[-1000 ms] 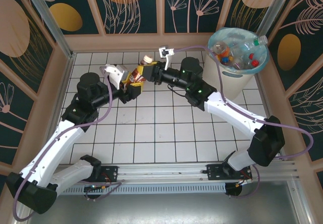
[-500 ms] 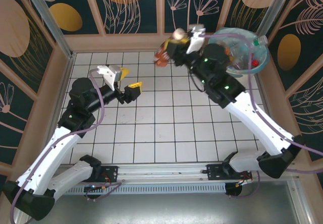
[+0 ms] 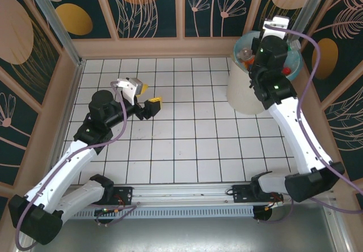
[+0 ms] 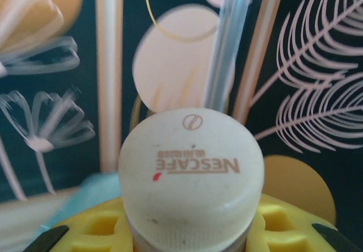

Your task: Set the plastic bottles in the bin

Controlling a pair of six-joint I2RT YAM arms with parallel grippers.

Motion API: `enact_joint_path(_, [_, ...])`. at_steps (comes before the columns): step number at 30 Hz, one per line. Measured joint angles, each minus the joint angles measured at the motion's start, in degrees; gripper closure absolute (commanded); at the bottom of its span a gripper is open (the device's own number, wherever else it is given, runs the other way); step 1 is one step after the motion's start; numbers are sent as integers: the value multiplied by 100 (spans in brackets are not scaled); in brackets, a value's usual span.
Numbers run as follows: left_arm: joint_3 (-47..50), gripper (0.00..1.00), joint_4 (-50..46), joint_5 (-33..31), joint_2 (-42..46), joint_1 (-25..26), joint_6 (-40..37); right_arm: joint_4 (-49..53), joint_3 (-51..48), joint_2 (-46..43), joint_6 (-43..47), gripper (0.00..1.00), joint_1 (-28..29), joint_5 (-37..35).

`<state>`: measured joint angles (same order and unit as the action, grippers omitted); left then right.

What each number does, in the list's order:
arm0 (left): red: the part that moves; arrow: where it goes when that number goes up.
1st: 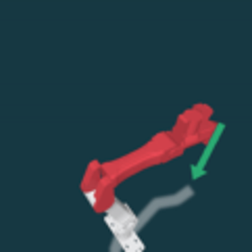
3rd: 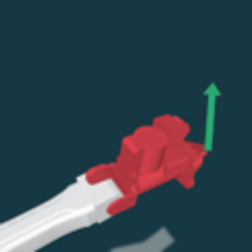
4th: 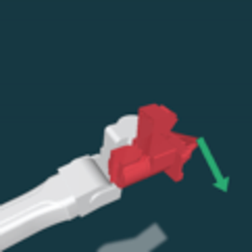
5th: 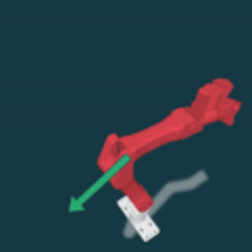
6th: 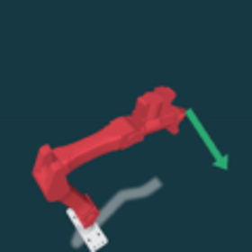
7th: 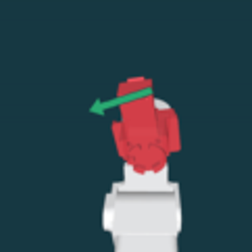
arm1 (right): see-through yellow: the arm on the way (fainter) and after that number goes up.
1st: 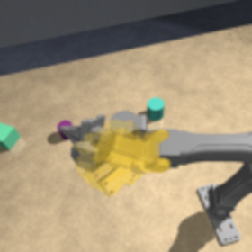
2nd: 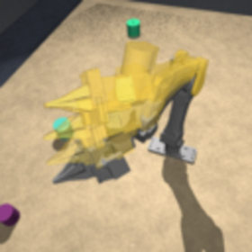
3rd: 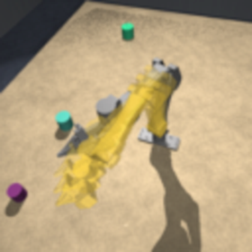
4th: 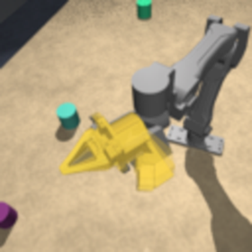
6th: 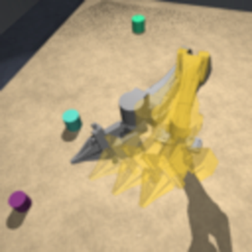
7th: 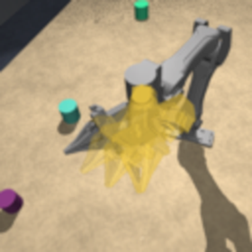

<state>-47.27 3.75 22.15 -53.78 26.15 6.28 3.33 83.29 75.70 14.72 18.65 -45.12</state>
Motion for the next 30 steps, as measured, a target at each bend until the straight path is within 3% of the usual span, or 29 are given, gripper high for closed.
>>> enact_joint_path(7, [146, 18, 101, -129, 9, 0, 2, 166, -544, 457, -20, 72, -684, 105])
enact_joint_path(8, [179, 17, 107, -160, 11, 0, 2, 225, -544, 474, -79, 68, -754, 168])
enact_joint_path(11, [245, 17, 118, -199, 15, 0, 0, 560, -380, 507, -409, 40, -935, 470])
enact_joint_path(16, [271, 17, 120, -323, 15, 0, 0, 1499, 398, 750, -1036, 28, -1064, 975])
enact_joint_path(21, [271, 17, 120, -337, -2, 0, 0, 2256, 1325, 872, -1416, 30, -1064, 1174])
enact_joint_path(25, [275, 17, 122, -337, -26, 0, 0, 2559, 2142, 1001, -1563, 42, -1064, 1233])
enact_joint_path(30, [304, 17, 120, -343, -28, 0, 0, 2721, 2240, 1152, -1705, 55, -1084, 1263])
